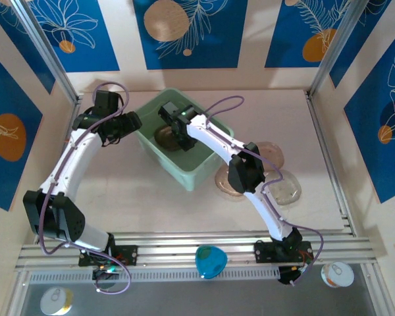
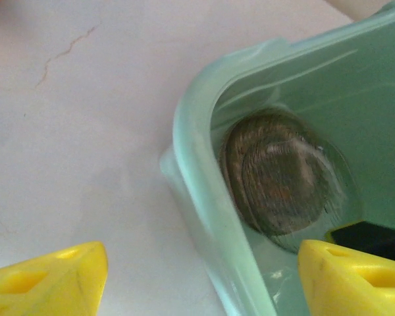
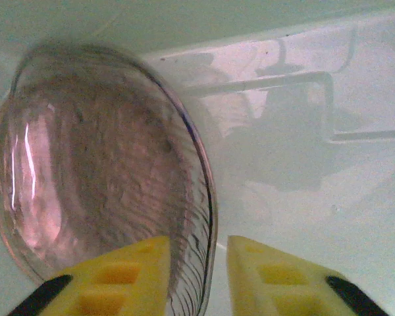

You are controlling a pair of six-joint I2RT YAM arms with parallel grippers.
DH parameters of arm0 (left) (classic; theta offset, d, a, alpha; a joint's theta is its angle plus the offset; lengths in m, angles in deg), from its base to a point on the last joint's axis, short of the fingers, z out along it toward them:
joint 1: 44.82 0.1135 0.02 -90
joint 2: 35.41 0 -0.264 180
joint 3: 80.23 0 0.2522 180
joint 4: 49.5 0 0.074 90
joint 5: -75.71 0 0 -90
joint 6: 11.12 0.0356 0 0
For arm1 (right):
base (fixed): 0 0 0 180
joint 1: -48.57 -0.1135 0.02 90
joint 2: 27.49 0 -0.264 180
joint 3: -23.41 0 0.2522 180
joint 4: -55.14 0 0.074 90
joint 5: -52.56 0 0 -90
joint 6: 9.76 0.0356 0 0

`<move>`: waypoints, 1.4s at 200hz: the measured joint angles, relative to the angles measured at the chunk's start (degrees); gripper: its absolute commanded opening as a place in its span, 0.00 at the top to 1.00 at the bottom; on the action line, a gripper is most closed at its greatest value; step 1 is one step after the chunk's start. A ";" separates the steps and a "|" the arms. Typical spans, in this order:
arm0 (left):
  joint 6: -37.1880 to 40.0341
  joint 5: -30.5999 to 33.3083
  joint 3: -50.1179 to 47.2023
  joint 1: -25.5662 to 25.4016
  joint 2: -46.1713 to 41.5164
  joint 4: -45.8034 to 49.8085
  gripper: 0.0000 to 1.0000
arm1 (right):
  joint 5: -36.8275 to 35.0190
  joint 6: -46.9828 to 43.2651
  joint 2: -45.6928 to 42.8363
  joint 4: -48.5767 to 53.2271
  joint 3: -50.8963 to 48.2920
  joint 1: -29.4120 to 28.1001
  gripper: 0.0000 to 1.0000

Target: Place the plates into the plastic bin on the countertop

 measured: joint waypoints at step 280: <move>1.31 -6.49 -1.55 -0.57 -0.44 1.75 0.23 | 8.57 -35.47 -64.30 -9.73 -59.56 16.98 0.47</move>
